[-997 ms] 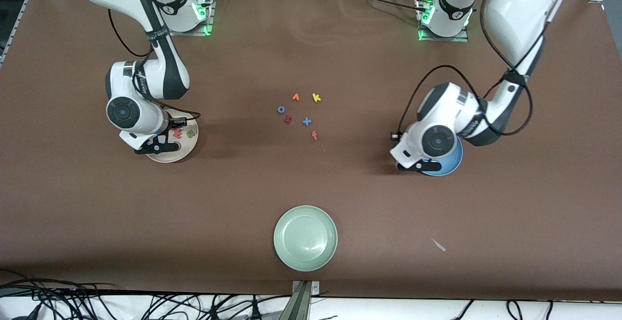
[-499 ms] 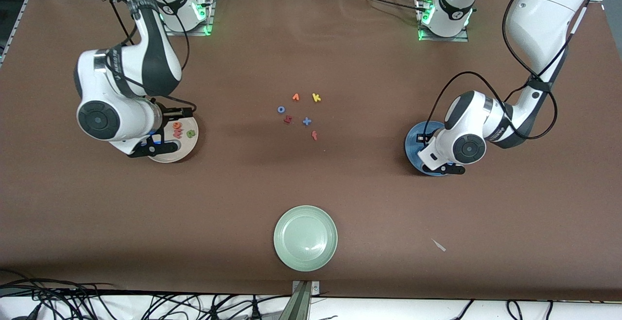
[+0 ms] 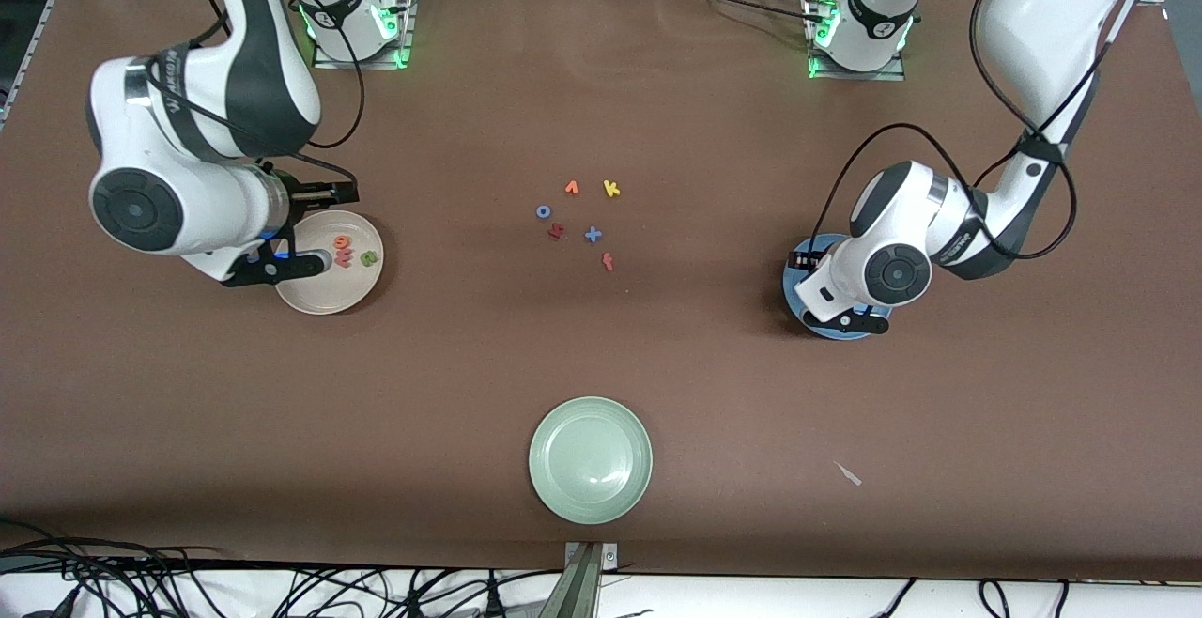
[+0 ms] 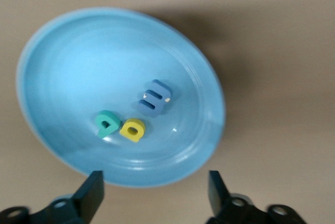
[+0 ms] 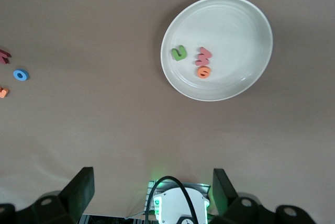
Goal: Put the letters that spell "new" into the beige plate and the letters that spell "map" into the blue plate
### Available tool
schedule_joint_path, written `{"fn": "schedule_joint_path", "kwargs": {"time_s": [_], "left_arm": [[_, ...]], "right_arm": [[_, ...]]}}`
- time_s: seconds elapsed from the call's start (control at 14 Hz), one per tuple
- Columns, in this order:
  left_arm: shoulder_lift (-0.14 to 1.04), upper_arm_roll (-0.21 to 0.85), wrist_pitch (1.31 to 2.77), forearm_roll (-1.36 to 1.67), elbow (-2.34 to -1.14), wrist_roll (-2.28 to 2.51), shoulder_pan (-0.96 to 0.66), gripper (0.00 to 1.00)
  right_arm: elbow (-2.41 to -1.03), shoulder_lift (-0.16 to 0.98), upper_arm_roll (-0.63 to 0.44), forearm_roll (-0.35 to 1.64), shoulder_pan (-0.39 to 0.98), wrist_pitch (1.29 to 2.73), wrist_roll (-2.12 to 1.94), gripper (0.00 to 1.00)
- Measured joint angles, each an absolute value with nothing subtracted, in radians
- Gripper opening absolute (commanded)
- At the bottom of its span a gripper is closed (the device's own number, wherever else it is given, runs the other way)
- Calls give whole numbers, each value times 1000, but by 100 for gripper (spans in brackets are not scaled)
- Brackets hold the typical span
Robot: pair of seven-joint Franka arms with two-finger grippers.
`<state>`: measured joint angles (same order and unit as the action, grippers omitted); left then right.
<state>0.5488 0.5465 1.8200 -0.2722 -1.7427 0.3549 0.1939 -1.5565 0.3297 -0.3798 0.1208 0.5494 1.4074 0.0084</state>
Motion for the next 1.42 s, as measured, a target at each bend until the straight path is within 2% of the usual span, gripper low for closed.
{"fn": "schedule_joint_path", "kwargs": {"time_s": [0.36,0.57,0.71,0.93,1.14,1.28,1.42], "left_arm": [[431,570,1551,-272,-1405,260,202,100],[397,565,1521,-218,-1252,195,238,100],[365,520,1505,-147,-1193,179,250,100],[287,437,1474,-116,-1201,155,227,100],[221,237,1482,-20,-1270,147,105,100],[151,179,1586,2,-1401,143,76,100],[59,170,1661,2,-1548,143,71,100]], "right_arm": [[-1557,265,-361,72,544,1404,2,100],[-1601,198,-222,14,433,1452,4,100],[-1628,153,-149,-9,343,1471,28,100],[-1631,88,-78,-52,206,1490,39,100],[-1636,29,-49,-43,124,1500,39,100],[-1641,17,-42,-38,117,1525,47,100],[-1642,17,-29,-37,117,1558,82,100]]}}
